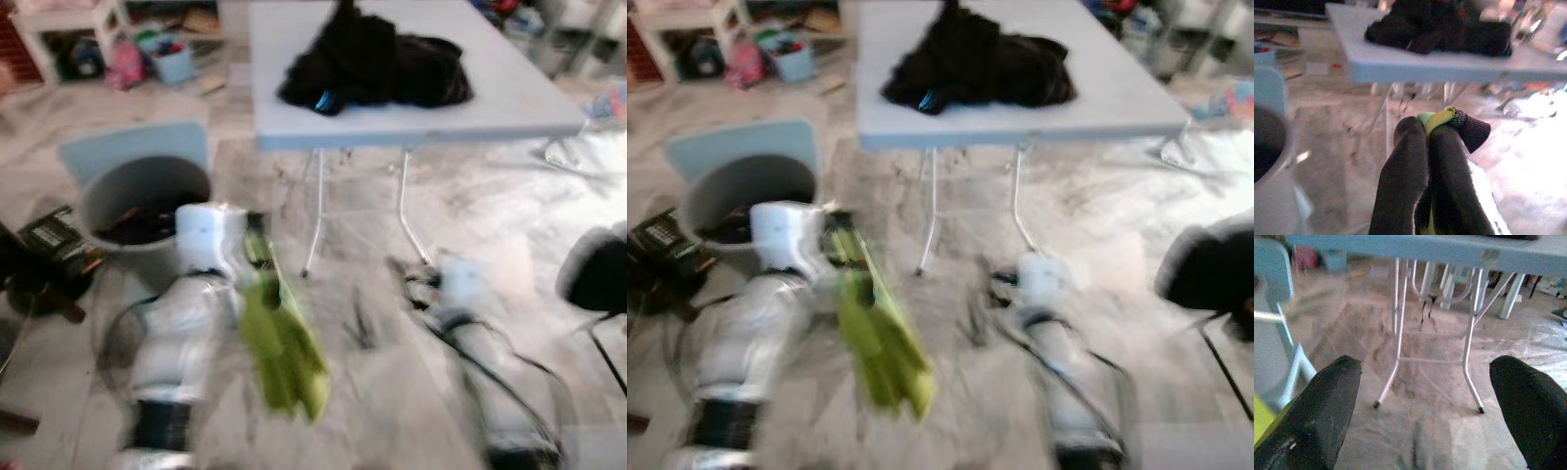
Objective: Hang hanger
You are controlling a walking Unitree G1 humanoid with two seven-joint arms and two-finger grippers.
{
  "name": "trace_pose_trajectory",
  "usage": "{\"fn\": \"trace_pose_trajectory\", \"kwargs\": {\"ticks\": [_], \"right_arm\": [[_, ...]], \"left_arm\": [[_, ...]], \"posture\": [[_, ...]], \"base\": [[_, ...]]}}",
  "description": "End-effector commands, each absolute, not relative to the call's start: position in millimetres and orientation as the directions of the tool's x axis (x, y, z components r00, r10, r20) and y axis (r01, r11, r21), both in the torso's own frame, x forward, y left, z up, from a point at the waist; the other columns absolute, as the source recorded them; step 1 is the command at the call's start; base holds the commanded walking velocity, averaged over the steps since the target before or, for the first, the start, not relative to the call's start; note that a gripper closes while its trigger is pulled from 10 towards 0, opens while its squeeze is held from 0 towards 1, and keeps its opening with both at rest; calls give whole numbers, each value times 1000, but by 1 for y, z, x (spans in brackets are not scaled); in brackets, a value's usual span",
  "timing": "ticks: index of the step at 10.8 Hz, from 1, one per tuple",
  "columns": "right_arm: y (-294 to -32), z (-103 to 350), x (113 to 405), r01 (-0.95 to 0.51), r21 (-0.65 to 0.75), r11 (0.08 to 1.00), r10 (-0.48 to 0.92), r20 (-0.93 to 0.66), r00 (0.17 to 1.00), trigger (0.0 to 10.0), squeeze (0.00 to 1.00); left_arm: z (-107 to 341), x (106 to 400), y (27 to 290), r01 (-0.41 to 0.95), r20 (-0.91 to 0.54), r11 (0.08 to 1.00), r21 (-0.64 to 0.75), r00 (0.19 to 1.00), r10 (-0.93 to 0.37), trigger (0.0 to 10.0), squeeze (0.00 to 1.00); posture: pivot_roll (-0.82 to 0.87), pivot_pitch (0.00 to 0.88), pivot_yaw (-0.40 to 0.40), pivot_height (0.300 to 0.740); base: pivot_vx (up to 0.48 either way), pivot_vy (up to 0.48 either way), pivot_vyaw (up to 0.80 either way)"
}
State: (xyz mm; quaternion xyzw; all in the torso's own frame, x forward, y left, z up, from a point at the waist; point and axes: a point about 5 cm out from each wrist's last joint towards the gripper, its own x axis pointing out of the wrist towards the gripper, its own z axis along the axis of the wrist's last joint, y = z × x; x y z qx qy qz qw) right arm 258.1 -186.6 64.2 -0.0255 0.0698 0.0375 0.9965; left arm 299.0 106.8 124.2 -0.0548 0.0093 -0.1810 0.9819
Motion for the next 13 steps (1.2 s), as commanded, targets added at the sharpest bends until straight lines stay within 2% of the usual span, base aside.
{"fn": "trace_pose_trajectory", "kwargs": {"ticks": [1, 4, 7, 8, 10, 13], "right_arm": [[-169, 74, 266, -124, -24, 992, 121, -95, 988, 10000, 0], [-168, 74, 267, -129, -27, 991, 126, -94, 988, 10000, 0], [-169, 70, 265, -113, -14, 993, 111, -104, 988, 10000, 0], [-171, 67, 263, -100, -4, 995, 99, -113, 989, 10000, 0], [-169, 71, 269, -111, -15, 994, 109, -105, 988, 10000, 0], [-167, 71, 271, -129, -13, 992, 127, -109, 986, 10000, 0]], "left_arm": [[125, 300, 128, 302, 7, 950, -80, 953, -303, 10000, 0], [120, 299, 125, 311, -17, 947, -83, 950, -313, 10000, 0], [105, 297, 130, 233, -75, 970, -74, 968, -238, 10000, 0], [99, 294, 131, 212, -101, 975, -64, 971, -217, 10000, 0], [107, 296, 125, 217, -65, 973, -85, 973, -222, 10000, 0], [113, 300, 128, 242, -79, 964, -112, 965, -251, 10000, 0]], "posture": [[-64, 40, -21, 740], [-63, 34, -23, 740], [-50, 43, -11, 740], [-55, 50, -9, 740], [-52, 57, -12, 740], [-51, 66, -15, 740]], "base": [[379, 0, -800], [365, 0, -800], [0, 0, -800], [0, 0, 0], [0, 0, 0], [0, 0, -742]]}}
